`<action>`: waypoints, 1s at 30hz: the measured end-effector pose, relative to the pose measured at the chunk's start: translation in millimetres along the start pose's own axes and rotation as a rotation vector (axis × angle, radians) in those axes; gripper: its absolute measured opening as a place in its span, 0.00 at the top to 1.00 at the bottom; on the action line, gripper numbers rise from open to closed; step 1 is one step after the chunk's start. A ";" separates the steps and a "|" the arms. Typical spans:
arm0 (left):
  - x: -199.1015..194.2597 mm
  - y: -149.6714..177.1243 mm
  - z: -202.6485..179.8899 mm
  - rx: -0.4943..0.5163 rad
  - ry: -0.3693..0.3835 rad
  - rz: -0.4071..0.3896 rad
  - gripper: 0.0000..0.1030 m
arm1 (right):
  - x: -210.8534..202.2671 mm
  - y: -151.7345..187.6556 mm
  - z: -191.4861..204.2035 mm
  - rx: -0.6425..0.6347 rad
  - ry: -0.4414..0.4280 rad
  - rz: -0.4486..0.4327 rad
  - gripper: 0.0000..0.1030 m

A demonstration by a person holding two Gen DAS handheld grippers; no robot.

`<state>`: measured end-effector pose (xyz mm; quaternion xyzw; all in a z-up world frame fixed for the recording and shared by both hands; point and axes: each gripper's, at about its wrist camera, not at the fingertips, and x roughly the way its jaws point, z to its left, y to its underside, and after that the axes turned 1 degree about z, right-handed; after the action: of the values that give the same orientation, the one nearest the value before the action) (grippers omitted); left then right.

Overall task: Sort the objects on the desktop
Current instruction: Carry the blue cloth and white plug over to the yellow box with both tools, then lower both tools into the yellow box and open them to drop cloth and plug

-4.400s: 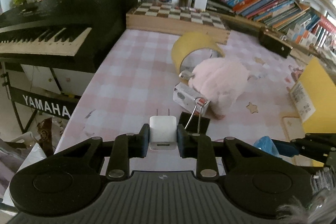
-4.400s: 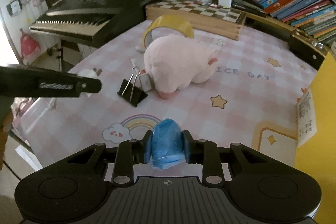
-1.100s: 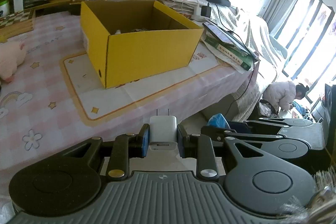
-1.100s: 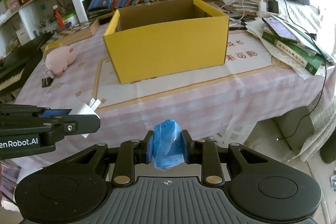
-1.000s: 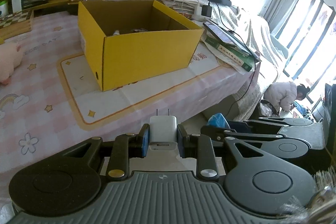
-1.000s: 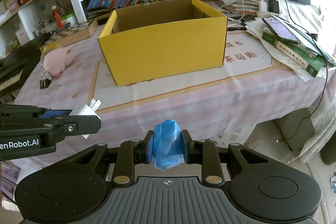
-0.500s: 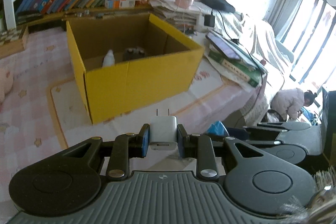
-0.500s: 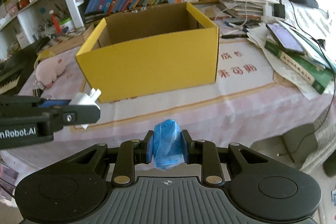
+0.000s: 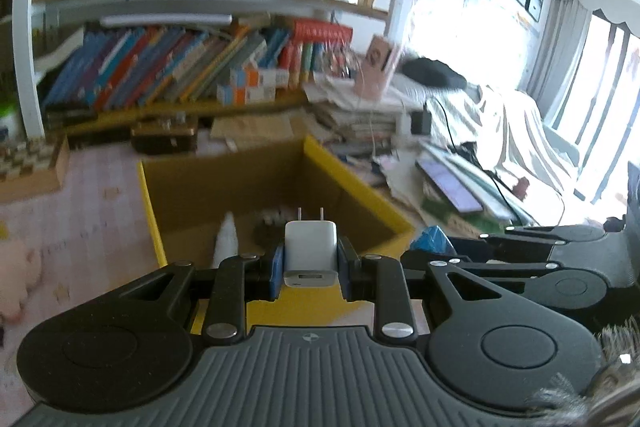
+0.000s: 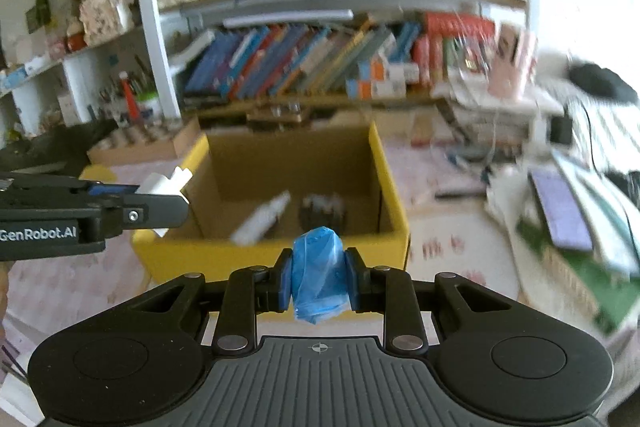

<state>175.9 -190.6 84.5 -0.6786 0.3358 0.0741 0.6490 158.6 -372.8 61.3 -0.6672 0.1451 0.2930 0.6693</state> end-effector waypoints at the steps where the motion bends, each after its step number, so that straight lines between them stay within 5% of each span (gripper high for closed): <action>1: 2.8 -4.0 0.7 0.002 -0.006 -0.013 0.76 | 2.6 -6.8 -1.2 -0.014 -0.008 -0.012 0.75; 11: 62.7 -23.0 12.6 0.043 -0.076 0.043 0.76 | 65.7 -44.9 -1.8 -0.178 -0.074 0.033 0.75; 21: 141.2 -22.4 26.2 0.163 -0.129 0.302 0.76 | 153.4 -50.9 4.0 -0.375 -0.142 0.294 0.75; 30: 172.5 -7.6 34.4 0.186 -0.143 0.441 0.76 | 188.5 -40.5 14.9 -0.529 -0.157 0.429 0.76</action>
<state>323.4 -221.1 -6.8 -0.5195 0.4344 0.2304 0.6988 327.6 -318.3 -15.2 -0.7474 0.1491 0.5048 0.4054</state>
